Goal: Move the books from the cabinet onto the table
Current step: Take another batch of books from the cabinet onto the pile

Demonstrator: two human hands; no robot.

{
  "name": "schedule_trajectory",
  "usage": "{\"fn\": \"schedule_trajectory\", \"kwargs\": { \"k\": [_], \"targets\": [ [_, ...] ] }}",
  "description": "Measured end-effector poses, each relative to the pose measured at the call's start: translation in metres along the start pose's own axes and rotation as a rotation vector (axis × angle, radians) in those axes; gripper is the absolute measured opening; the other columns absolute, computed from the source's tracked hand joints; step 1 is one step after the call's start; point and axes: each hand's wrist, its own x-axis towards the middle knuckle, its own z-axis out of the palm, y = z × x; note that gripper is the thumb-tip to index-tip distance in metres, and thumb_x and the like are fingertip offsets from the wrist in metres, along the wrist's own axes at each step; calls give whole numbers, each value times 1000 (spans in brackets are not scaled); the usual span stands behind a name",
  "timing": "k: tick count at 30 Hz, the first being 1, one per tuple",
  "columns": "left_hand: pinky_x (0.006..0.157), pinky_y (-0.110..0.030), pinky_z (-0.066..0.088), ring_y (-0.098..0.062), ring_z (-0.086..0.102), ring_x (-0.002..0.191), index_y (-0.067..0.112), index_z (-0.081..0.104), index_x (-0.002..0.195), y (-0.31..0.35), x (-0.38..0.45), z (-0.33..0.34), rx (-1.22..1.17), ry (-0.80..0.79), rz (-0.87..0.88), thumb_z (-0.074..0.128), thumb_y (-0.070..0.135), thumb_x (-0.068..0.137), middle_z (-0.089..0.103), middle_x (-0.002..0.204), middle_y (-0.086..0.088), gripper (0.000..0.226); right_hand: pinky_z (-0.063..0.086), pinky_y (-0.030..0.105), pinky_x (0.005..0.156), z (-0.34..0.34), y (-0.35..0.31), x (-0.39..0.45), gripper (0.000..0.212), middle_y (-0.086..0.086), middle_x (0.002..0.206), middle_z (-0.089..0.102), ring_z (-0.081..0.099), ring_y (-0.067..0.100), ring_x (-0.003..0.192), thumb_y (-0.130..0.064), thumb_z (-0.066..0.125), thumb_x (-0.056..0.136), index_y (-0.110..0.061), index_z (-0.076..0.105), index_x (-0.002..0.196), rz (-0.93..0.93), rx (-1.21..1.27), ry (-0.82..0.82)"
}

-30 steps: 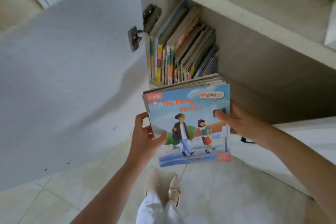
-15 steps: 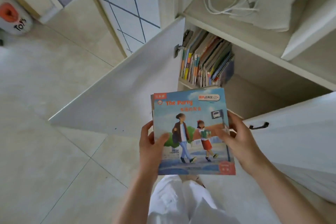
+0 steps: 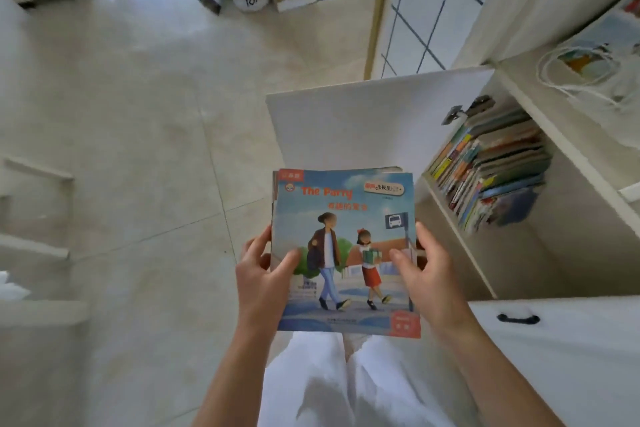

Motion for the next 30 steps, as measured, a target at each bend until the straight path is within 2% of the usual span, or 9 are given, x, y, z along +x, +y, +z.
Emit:
{"fn": "schedule_trajectory", "kwargs": {
  "k": [3,5,8,10,15,19,23,25,30],
  "targets": [
    [61,-30,61,-27,70,91,29,55,122,-12,-26,-36,-48,164,-19,70,7,85,59,120,-4,46,62,32,63,23,-14,-9,35,-8,111,68,72,10,91,-15,55,96,-32,52,127,-43,-10,-171],
    [63,-31,62,-27,69,93,34,53,119,-20,-42,-63,-73,283,-36,70,7,84,59,120,-5,47,61,31,58,46,-25,-16,34,-11,104,68,72,8,86,-14,54,96,-38,53,120,-71,-20,-301],
    [63,-29,61,-24,70,91,28,56,126,-29,-66,-102,-124,440,-47,68,6,85,64,115,-1,48,60,30,55,85,-38,-26,38,-15,95,69,73,12,83,-10,53,97,-47,53,105,-140,-53,-456],
    [61,-26,60,-20,72,88,26,60,124,-36,-84,-128,-163,518,-56,66,3,85,71,108,3,45,61,31,58,113,-44,-38,37,-12,99,68,73,15,86,-9,53,96,-46,53,104,-189,-92,-532],
    [60,-23,58,-20,72,88,21,64,121,-51,-125,-184,-221,695,-56,65,5,87,74,104,3,38,59,48,80,183,-56,-72,40,0,113,67,67,21,103,-5,54,95,-38,55,118,-274,-172,-679],
    [56,-16,55,-16,72,85,22,65,121,-71,-166,-243,-261,892,-79,66,6,87,74,99,5,37,59,48,81,256,-56,-115,46,-1,113,68,67,23,103,-4,55,93,-40,55,122,-371,-245,-833],
    [53,-14,52,-14,72,83,24,65,118,-95,-209,-311,-277,1037,-102,66,7,87,73,97,8,36,59,29,66,327,-57,-169,48,-7,98,68,70,11,86,-1,55,93,-38,52,123,-365,-289,-964],
    [55,-16,54,-15,71,85,23,64,119,-110,-232,-346,-288,1100,-106,66,9,87,73,98,8,35,56,27,62,364,-55,-201,47,-5,96,67,70,10,81,-5,58,93,-40,50,123,-357,-311,-1004],
    [61,-21,58,-13,70,89,27,64,117,-144,-275,-413,-334,1236,-155,68,12,87,73,100,9,34,58,44,76,438,-48,-270,44,-2,94,66,68,19,88,-7,58,92,-32,53,128,-352,-359,-1104]
  ]
}}
